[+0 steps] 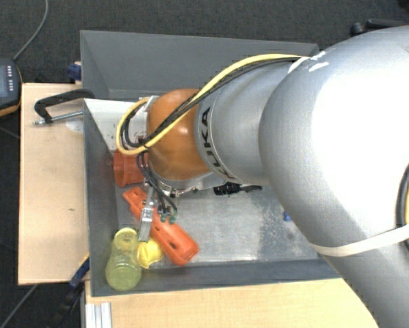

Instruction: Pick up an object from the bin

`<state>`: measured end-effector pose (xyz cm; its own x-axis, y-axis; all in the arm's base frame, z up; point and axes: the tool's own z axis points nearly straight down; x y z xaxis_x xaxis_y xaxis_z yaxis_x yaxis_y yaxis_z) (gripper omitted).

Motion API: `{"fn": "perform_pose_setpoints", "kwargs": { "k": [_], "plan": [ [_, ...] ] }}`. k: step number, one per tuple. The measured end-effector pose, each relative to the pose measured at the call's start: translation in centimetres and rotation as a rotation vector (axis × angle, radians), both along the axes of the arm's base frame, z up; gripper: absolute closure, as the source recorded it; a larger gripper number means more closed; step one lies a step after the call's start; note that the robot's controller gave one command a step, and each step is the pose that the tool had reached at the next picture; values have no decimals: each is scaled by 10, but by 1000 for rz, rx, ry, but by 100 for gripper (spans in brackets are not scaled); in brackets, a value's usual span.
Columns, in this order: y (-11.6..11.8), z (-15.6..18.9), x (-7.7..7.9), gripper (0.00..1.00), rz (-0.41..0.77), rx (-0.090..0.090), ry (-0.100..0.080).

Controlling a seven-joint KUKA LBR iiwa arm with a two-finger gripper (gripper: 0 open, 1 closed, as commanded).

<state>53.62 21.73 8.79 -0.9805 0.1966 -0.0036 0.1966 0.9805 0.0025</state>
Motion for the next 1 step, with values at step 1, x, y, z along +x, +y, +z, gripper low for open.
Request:
{"fn": "perform_pose_setpoints", "kwargs": {
  "k": [1],
  "plan": [
    [-12,-17,0,100,-313,6,-3]
  ]
}}
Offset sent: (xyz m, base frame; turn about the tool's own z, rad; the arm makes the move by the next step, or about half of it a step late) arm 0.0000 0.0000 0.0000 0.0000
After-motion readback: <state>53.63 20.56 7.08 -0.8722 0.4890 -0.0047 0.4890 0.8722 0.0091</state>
